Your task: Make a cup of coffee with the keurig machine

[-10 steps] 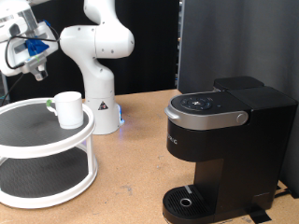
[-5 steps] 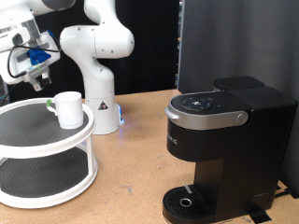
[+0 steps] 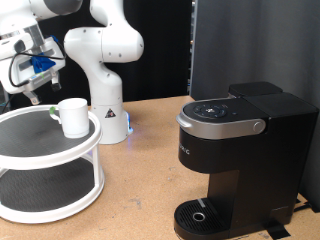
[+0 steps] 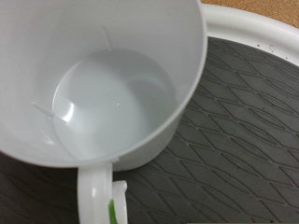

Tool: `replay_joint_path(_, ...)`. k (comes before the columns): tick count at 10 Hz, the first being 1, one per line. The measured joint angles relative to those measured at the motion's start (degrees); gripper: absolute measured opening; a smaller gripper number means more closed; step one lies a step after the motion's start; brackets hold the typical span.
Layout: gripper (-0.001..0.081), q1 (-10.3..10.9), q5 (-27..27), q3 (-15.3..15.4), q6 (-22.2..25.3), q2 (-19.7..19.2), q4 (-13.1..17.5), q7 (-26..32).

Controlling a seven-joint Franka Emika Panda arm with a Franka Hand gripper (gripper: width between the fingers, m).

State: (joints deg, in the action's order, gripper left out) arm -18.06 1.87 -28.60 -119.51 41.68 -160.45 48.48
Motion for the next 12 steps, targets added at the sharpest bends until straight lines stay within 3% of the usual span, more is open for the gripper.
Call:
replay_joint_path(1,0.0726,0.0,0.0,-0.2,-0.4,-0.1,-0.3,0.0)
replay_joint_path(2,0.0791,0.0,0.0,-0.4,-0.9,-0.4,-0.6,0.0)
replay_joint_path(8,0.0806,1.2,-1.4,-1.6,-5.4,-3.9,-1.5,2.2)
replay_joint_path(12,0.0806,2.5,-3.1,-1.9,-4.9,-4.4,-2.0,2.8)
